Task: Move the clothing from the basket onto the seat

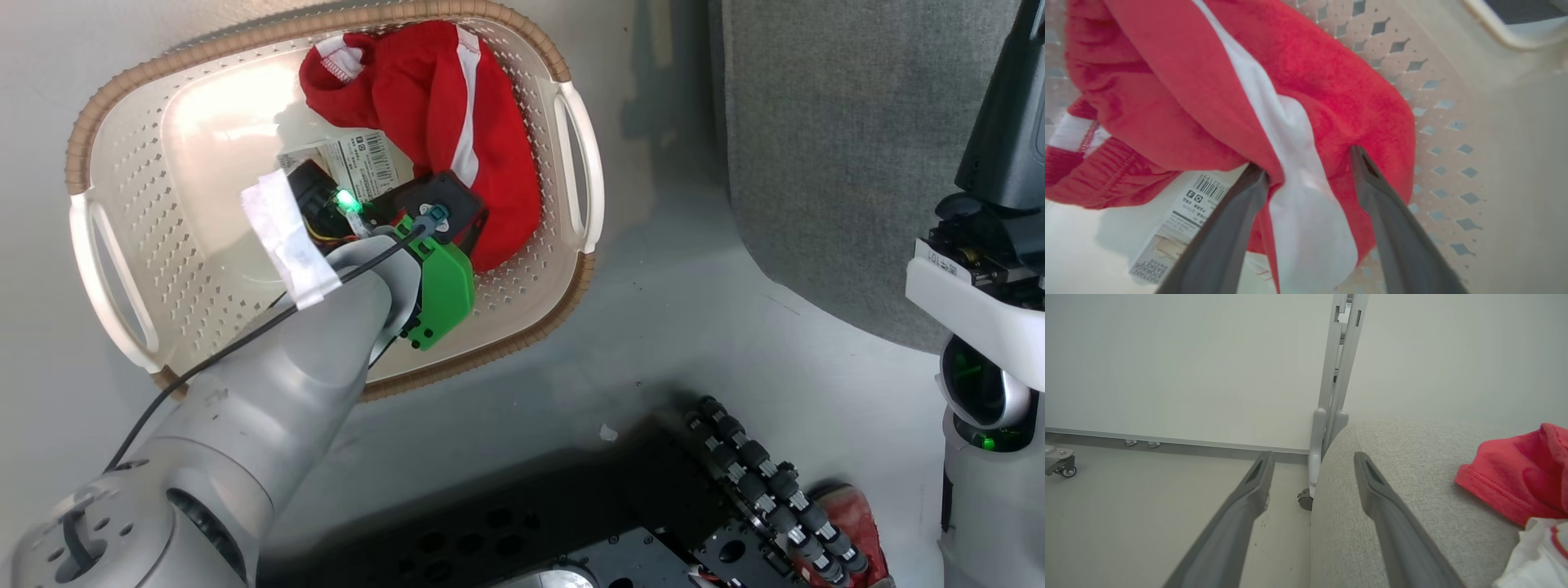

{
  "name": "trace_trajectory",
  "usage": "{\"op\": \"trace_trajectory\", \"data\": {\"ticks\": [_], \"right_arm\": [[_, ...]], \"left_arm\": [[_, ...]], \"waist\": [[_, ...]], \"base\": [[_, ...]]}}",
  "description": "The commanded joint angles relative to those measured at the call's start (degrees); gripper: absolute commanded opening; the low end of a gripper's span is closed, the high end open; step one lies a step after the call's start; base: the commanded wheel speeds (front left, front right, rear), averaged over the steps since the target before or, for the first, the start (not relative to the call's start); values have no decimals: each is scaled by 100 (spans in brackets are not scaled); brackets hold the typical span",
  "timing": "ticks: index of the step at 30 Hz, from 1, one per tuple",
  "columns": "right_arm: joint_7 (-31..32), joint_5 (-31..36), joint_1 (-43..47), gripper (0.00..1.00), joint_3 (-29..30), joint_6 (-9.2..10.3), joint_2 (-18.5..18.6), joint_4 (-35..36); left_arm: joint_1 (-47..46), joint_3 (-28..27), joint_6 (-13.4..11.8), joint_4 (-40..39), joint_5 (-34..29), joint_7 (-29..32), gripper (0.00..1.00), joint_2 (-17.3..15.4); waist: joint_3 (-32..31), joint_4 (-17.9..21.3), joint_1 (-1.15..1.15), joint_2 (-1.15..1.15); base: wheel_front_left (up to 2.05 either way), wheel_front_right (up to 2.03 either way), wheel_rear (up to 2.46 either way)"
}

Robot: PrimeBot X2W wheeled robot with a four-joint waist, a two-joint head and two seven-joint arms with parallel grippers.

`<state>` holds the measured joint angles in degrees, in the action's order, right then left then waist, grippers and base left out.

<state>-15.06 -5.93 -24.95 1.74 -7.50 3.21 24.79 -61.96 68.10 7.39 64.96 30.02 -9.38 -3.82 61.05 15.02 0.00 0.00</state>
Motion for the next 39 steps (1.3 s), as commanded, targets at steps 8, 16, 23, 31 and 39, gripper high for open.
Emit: {"op": "trace_trajectory", "data": {"ticks": [8,16,23,31,39], "right_arm": [[-17,16,-144,100,-69,2,-7,-52],[-17,188,-91,100,-132,2,73,-322],[-17,205,285,100,-195,2,135,-661],[-17,149,804,100,-374,2,137,-1126],[-17,28,1435,100,-676,2,98,-1709]], "left_arm": [[-201,357,8,-94,511,-290,0,-108],[216,246,8,-188,1031,-579,0,-11],[965,-476,-135,-976,746,-580,0,21],[2336,-1669,-244,-2050,25,-577,0,-27],[3618,-2517,-139,-2858,-688,-578,0,-23]], "waist": [[-104,-62,0,0],[-886,-339,0,0],[-1958,-741,0,0],[-3399,-1002,0,0],[-4737,-1048,0,0]], "base": [[0,0,0],[0,0,0],[0,0,0],[0,0,0],[0,0,0]]}}
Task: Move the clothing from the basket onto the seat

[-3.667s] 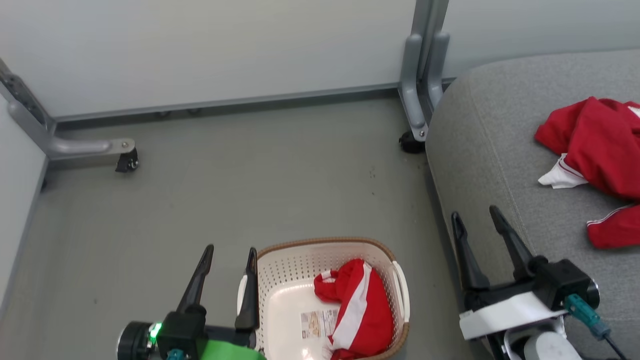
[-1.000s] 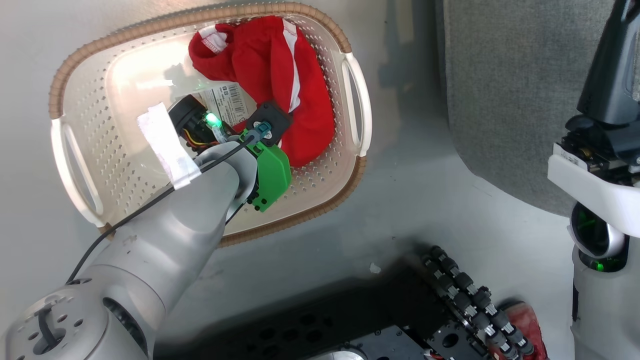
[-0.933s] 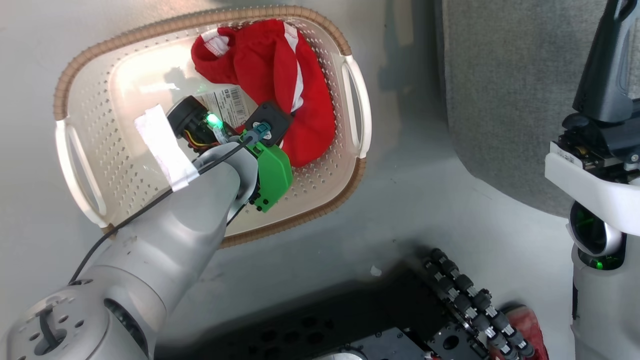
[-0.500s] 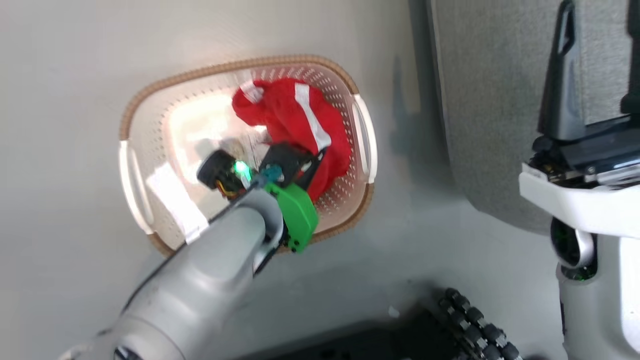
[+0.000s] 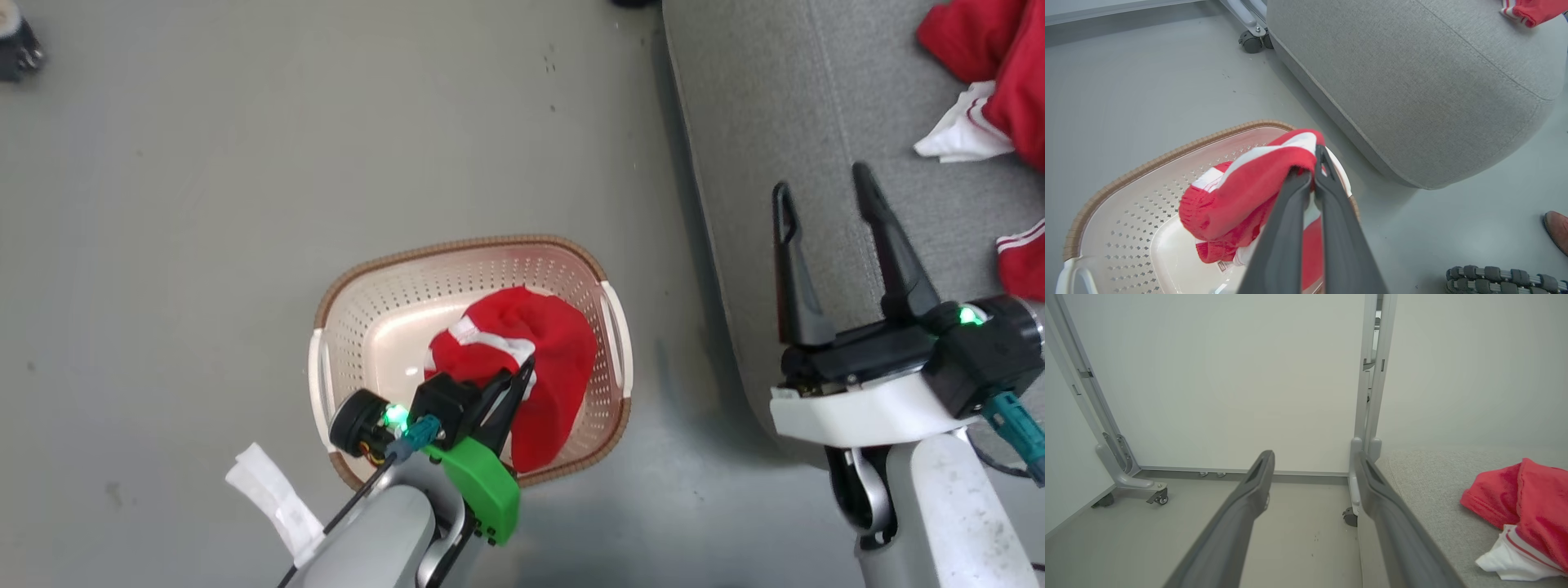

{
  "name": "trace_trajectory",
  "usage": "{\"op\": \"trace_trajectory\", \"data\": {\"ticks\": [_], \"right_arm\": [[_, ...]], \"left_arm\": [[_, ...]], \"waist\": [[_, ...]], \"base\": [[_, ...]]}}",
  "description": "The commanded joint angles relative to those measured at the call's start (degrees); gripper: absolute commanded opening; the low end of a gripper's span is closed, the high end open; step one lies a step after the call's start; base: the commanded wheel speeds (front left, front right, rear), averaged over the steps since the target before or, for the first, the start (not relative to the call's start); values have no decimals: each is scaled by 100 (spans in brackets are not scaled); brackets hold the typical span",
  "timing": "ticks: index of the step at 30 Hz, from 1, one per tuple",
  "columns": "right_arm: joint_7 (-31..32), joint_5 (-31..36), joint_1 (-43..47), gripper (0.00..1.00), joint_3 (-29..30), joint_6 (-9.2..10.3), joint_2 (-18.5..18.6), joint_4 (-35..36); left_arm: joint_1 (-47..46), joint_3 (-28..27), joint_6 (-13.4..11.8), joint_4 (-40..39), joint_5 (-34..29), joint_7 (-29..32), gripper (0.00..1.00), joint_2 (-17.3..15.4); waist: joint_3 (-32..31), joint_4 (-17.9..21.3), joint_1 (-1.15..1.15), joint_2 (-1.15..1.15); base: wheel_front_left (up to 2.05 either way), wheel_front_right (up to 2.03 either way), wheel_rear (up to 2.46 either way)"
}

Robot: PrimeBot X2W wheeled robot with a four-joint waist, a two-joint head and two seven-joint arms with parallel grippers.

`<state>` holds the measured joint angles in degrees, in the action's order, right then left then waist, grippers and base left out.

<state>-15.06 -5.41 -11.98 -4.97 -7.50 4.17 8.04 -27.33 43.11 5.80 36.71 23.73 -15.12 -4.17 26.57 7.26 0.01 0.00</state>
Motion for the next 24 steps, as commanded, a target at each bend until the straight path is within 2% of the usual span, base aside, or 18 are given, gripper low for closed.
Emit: {"op": "trace_trajectory", "data": {"ticks": [1,8,16,24], "right_arm": [[-17,-33,218,100,-40,2,-2,-101],[-17,-91,874,100,-326,2,-56,-435],[-17,-90,1281,100,-543,1,-66,-536],[-17,-165,1565,100,-690,2,-89,-646]], "left_arm": [[280,-103,28,-112,-117,-3,0,18],[1263,-855,32,-688,-352,-3,0,80],[1873,-1448,26,-1396,-661,-4,0,108],[2058,-1586,80,-1822,-893,-4,0,122]], "waist": [[-1420,-277,-1,0],[-2458,-294,-1,0],[-2881,-356,-1,0],[-3077,-416,-1,0]], "base": [[0,0,0],[0,0,0],[0,0,0],[0,0,0]]}}
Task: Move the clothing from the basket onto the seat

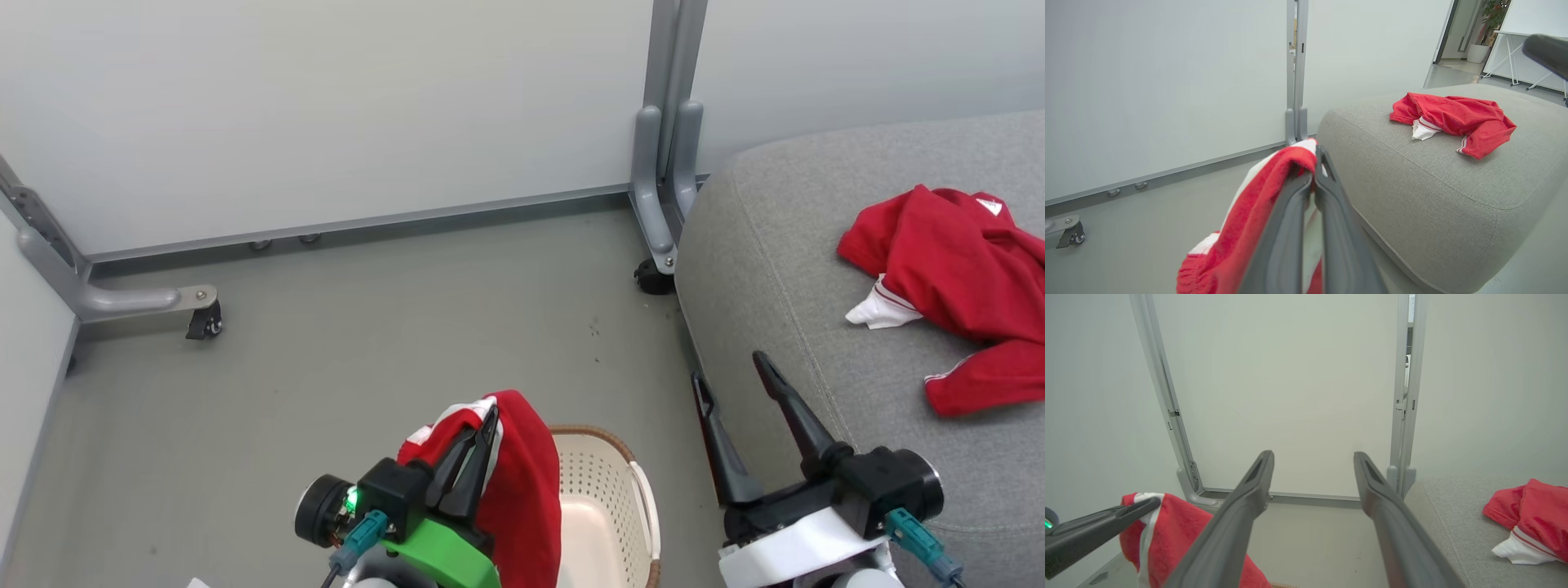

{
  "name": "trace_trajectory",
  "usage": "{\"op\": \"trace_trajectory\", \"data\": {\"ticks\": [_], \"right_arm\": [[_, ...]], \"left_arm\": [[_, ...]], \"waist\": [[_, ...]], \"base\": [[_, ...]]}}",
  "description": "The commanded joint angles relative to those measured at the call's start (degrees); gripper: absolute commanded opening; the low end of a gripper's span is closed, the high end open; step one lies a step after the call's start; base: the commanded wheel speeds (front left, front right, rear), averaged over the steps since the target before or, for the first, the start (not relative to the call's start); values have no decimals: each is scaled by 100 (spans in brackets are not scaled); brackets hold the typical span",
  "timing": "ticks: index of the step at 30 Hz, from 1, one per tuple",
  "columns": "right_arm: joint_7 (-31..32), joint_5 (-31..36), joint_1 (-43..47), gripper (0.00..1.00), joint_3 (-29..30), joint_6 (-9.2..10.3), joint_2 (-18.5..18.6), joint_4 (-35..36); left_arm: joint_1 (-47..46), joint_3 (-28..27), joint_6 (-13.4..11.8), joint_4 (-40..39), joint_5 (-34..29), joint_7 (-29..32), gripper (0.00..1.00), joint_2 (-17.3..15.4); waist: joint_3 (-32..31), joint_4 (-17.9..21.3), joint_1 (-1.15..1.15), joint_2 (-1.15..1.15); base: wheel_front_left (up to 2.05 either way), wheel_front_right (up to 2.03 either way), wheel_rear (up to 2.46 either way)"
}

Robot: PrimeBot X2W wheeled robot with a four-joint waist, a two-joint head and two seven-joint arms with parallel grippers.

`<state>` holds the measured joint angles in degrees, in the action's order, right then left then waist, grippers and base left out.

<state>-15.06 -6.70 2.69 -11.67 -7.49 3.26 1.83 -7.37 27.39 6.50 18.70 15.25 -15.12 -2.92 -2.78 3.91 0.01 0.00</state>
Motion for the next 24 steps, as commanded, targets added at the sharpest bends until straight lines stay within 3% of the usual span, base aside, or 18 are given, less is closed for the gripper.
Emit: {"op": "trace_trajectory", "data": {"ticks": [1,11,24], "right_arm": [[-17,-61,102,100,-77,0,1,-44],[-16,-632,-176,100,-1280,1,254,-512],[-17,-711,-806,100,-1544,0,206,-1144]], "left_arm": [[35,-2,20,-64,-58,-4,0,-4],[-546,533,83,-440,431,-4,0,-2],[-1390,1373,-4,-1010,769,244,0,-4]], "waist": [[-149,-81,-1,0],[-142,-52,-1,0],[92,-19,-1,0]], "base": [[0,0,0],[0,0,0],[0,0,0]]}}
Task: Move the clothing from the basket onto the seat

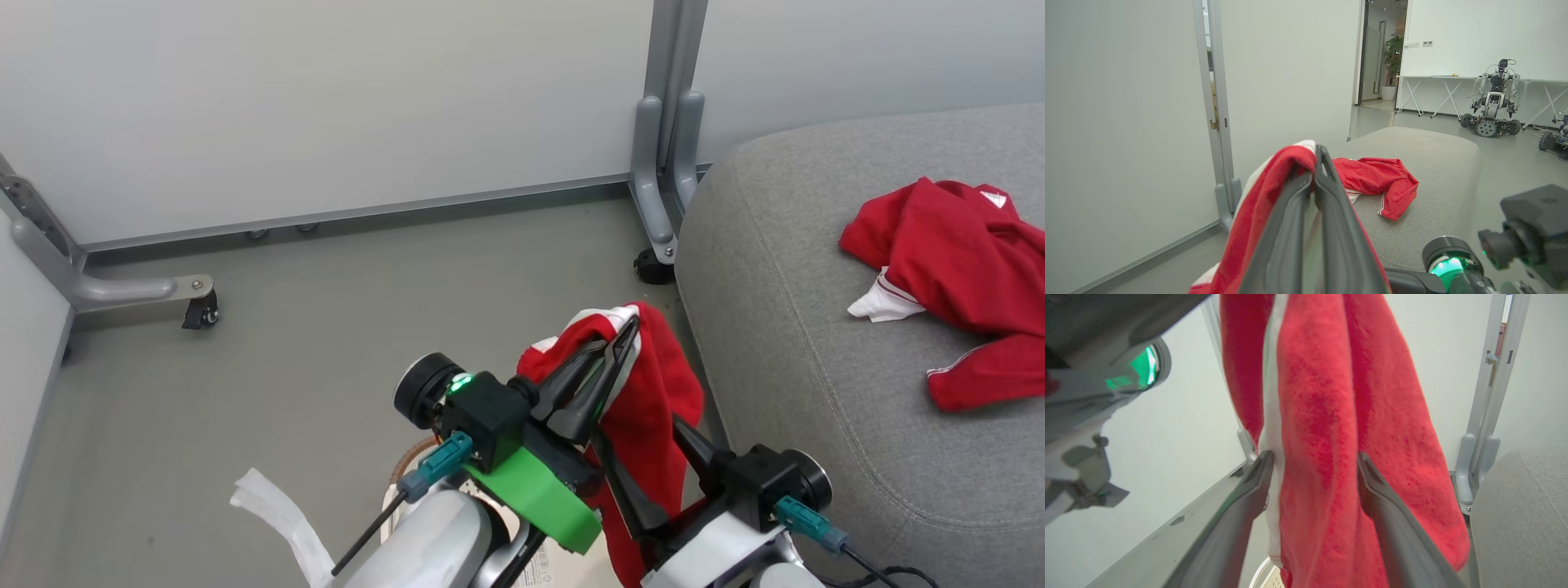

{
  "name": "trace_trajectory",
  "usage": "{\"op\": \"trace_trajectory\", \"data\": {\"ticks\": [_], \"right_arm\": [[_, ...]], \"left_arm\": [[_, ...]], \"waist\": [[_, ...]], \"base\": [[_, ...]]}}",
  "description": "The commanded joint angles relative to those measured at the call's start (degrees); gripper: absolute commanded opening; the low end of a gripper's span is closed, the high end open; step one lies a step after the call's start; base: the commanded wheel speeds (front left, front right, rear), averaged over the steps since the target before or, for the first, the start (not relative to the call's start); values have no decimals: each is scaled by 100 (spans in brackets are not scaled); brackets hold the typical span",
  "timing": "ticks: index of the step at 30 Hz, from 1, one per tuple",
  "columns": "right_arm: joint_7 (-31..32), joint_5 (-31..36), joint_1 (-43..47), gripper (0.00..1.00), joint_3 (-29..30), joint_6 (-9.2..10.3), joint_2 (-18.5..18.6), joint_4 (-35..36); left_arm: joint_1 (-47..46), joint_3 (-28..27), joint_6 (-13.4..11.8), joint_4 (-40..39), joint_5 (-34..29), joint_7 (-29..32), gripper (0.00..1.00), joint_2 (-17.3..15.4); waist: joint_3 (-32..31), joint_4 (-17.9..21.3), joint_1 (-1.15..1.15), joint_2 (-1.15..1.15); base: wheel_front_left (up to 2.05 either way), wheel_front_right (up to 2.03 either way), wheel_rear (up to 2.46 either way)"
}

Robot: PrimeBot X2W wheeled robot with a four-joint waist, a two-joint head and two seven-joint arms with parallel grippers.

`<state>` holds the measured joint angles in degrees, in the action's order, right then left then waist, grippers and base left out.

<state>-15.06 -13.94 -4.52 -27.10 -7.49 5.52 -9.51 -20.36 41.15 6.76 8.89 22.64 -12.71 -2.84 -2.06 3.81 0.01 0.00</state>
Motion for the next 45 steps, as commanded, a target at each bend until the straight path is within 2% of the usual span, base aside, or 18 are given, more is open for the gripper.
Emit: {"op": "trace_trajectory", "data": {"ticks": [1,2,3,5,23,24,25,26,39,45], "right_arm": [[-17,4,-106,100,18,0,-35,-40],[-17,-2,-114,100,38,0,-38,-58],[-17,8,-129,76,65,0,-43,-49],[-17,44,-139,0,121,1,-62,-5],[-17,-57,1,0,208,0,-9,52],[-17,-58,28,0,227,0,-4,55],[-17,-58,45,0,239,0,-1,59],[-17,-60,64,0,254,0,4,65],[-17,-31,128,0,361,0,-4,83],[-17,-61,211,0,613,0,7,106]], "left_arm": [[-133,44,-41,-77,42,43,0,-12],[-166,82,-43,-110,47,74,0,-12],[-196,112,-59,-151,62,104,0,-11],[-246,156,-71,-189,39,150,0,-12],[-238,235,-195,70,-7,207,0,-126],[-225,212,-231,74,-7,187,14,-122],[-218,215,-244,83,-5,181,97,-120],[-208,211,-268,93,11,180,100,-117],[-154,192,-369,140,104,218,100,-199],[52,113,-500,182,200,191,100,-265]], "waist": [[35,-22,-1,0],[45,-35,-1,0],[56,-53,-1,0],[74,-82,-1,0],[77,-126,-1,0],[75,-123,-1,0],[72,-121,-1,0],[67,-118,-1,0],[8,-106,-1,0],[-12,-90,-1,0]], "base": [[0,0,0],[0,0,0],[0,0,0],[0,0,0],[0,0,0],[0,0,0],[0,0,0],[0,0,0],[0,0,0],[0,0,0]]}}
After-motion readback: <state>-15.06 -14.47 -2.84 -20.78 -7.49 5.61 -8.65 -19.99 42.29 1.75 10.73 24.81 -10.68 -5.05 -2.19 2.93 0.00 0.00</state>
